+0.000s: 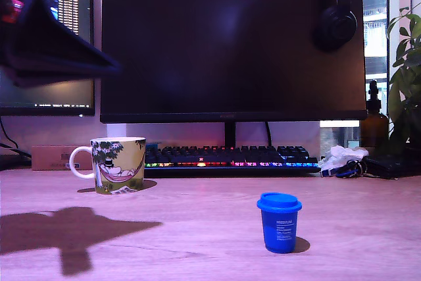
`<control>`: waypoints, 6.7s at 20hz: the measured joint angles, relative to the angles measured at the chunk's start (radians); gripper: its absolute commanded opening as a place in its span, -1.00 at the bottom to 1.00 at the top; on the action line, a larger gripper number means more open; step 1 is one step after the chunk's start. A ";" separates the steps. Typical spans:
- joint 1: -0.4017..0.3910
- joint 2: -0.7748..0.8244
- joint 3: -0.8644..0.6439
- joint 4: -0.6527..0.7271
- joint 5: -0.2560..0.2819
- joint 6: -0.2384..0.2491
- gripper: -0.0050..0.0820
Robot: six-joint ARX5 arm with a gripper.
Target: Pick up the coffee capsules on the table and drop them inside the coffee cup
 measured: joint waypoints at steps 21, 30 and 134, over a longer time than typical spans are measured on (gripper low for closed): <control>-0.294 0.000 -0.109 0.064 -0.181 -0.010 -0.94; -0.294 0.008 -0.109 0.062 -0.303 0.117 -0.17; -0.555 0.764 0.868 -0.813 -0.557 0.365 -0.34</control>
